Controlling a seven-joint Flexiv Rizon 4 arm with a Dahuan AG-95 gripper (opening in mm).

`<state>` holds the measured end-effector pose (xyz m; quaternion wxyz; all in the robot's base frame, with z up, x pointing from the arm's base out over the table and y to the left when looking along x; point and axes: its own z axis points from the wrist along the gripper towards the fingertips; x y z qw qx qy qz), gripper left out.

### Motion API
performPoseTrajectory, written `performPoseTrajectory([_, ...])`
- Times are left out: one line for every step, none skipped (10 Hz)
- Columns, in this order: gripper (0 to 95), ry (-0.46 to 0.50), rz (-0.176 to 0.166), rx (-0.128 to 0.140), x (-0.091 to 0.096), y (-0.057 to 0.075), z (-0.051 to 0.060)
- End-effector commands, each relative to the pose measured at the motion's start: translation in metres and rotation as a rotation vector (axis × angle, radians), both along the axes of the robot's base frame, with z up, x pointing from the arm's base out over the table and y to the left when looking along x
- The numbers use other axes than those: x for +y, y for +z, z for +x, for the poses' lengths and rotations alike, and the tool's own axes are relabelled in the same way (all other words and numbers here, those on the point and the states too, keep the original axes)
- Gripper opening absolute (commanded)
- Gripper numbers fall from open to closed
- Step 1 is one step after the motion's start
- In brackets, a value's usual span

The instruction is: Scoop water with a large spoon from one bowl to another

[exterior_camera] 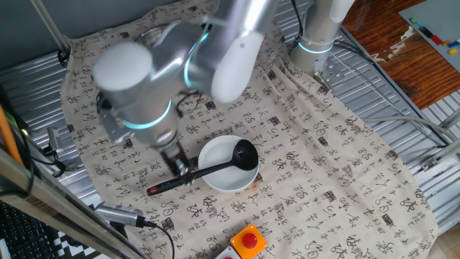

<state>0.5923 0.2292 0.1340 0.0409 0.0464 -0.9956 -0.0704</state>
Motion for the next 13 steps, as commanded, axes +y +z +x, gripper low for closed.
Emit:
performPoseTrajectory([57.0, -0.027, -0.031, -0.017, 0.001, -0.001, 0.000])
performPoseTrajectory([57.0, -0.025, -0.030, -0.019, 0.001, -0.001, 0.000])
performPoseTrajectory([57.0, -0.019, -0.028, -0.022, 0.001, -0.001, 0.000])
performPoseTrajectory([57.0, -0.020, -0.029, -0.024, 0.001, -0.001, 0.000])
performPoseTrajectory([57.0, -0.016, -0.031, -0.041, 0.001, -0.001, 0.000])
performPoseTrajectory([57.0, -0.013, -0.031, -0.058, 0.001, -0.001, 0.000])
performPoseTrajectory([57.0, -0.014, -0.031, -0.064, 0.001, -0.001, 0.000])
performPoseTrajectory([57.0, -0.018, -0.032, -0.065, 0.001, -0.001, 0.000])
performPoseTrajectory([57.0, -0.016, -0.037, -0.067, 0.000, -0.003, 0.000])
performPoseTrajectory([57.0, -0.010, -0.041, -0.073, -0.002, -0.004, -0.001])
performPoseTrajectory([57.0, 0.001, -0.041, -0.084, -0.006, -0.007, -0.002])
performPoseTrajectory([57.0, 0.007, -0.040, -0.093, -0.008, -0.010, -0.001])
performPoseTrajectory([57.0, 0.016, -0.039, -0.100, -0.009, -0.015, 0.000])
